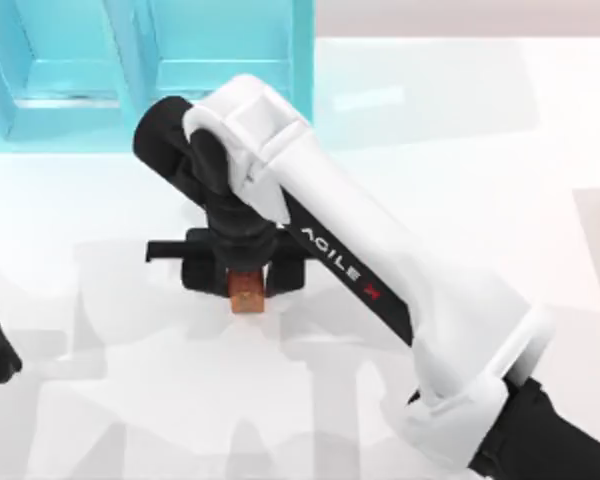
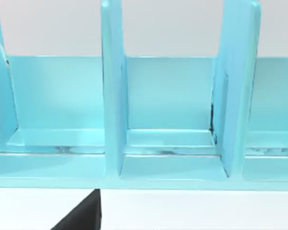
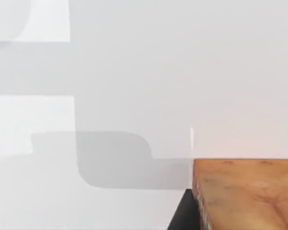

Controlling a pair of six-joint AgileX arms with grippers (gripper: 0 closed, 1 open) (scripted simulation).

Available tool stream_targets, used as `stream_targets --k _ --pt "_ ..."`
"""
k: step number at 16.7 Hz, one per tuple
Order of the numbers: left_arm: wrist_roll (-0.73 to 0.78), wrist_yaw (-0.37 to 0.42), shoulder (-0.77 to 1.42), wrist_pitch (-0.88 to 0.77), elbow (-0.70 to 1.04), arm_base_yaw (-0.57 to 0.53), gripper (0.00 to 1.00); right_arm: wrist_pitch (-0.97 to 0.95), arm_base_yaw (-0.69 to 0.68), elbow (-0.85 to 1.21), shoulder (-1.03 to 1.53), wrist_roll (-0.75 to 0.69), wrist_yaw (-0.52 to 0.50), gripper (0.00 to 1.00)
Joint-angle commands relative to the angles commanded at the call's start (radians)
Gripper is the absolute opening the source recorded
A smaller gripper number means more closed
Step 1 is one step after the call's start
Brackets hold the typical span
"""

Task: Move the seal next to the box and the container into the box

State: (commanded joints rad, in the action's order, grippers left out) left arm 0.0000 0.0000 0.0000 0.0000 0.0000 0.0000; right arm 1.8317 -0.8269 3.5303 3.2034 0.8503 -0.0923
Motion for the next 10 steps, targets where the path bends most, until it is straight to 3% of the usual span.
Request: stream_targets --k 6,10 --pt "0.0 0.0 0.0 0.0 0.0 0.0 1.0 -0.028 -0.008 -0.015 -0.013 0.0 0.003 0.0" --pt "0.0 0.0 0.0 0.0 0.0 0.0 1.0 -0.09 0.01 -0.165 -0.126 -0.017 0.005 0.0"
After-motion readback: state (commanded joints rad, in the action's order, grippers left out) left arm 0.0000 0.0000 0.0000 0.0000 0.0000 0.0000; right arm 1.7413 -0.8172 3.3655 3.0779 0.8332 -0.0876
